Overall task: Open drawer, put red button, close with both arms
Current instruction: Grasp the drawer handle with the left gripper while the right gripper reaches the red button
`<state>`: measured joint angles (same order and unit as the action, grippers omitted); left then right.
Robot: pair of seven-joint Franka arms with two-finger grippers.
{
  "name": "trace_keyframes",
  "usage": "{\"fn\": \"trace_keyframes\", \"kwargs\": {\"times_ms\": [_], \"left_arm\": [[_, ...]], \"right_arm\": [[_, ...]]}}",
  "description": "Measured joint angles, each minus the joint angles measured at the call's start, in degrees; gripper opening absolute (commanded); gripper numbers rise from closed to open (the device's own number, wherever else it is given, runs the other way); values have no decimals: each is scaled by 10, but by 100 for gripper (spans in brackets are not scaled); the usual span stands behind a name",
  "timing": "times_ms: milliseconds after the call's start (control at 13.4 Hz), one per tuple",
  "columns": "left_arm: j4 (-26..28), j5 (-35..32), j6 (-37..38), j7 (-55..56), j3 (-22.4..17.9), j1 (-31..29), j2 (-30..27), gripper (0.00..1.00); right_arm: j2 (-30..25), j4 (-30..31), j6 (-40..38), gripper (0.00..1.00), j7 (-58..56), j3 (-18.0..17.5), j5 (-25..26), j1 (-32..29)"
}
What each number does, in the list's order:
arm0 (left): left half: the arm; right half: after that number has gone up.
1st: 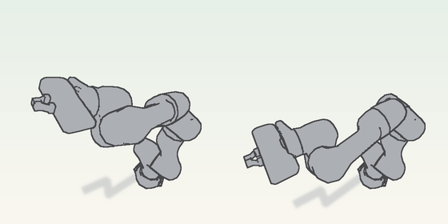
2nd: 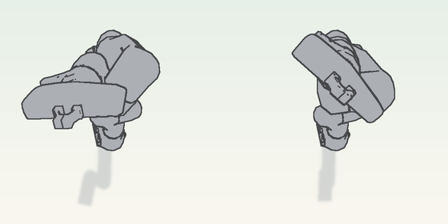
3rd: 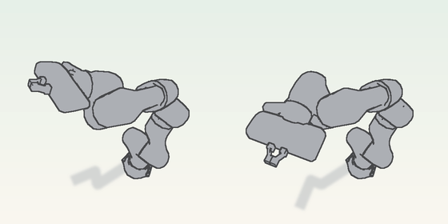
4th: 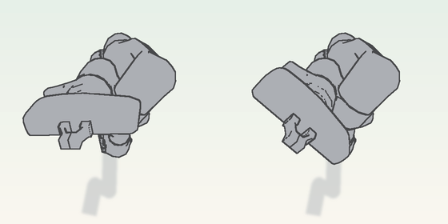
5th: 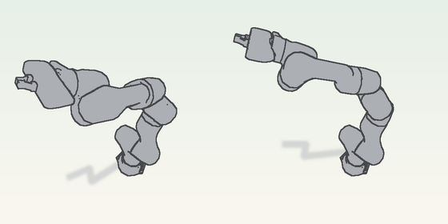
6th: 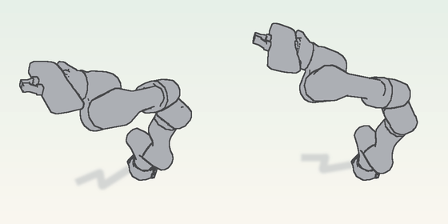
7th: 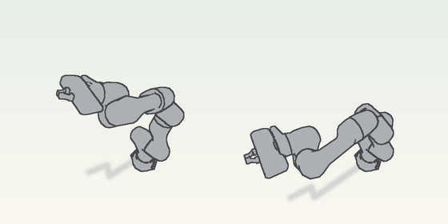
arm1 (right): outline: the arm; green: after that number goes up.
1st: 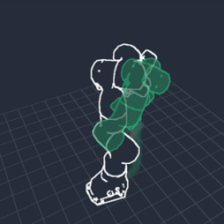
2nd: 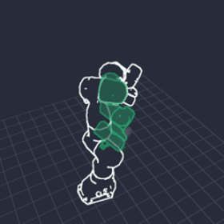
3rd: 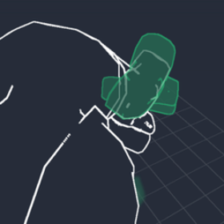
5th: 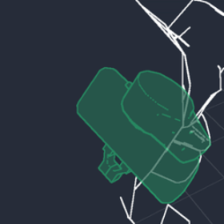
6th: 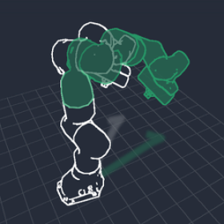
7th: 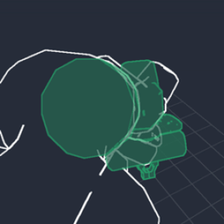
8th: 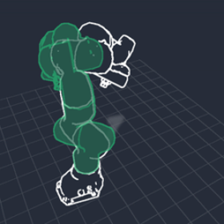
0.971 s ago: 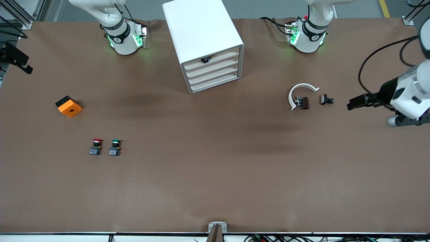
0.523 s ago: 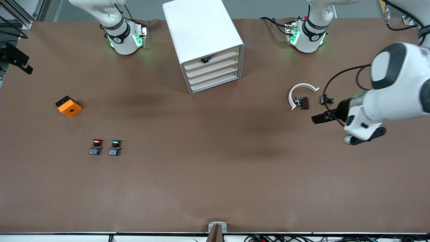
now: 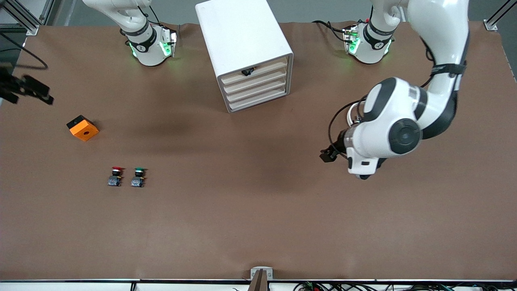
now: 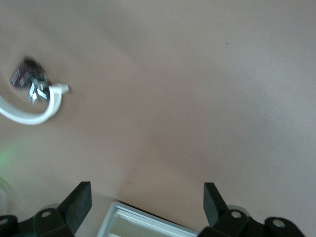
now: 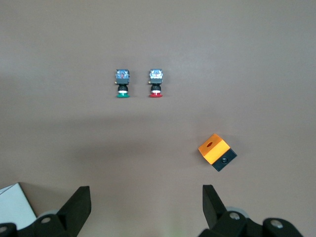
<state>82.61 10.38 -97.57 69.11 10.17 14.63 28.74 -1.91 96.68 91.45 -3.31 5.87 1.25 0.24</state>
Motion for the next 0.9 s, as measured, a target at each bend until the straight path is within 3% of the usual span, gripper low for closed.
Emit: {"fn": "trace_keyframes", "kwargs": {"times_ms": [224,448,896], "left_arm": [[-12,12,-2,131,0,18,38,100],[-14,84,-2,252,0,26,69,100],[-14,251,0,331,0,57,132,100]], "right_arm": [[67,-36,13,100,0,-1,15,16],[91,-46,43,100,0,4,22,14],[161,-36,148,100,1,7,7,-1]]}}
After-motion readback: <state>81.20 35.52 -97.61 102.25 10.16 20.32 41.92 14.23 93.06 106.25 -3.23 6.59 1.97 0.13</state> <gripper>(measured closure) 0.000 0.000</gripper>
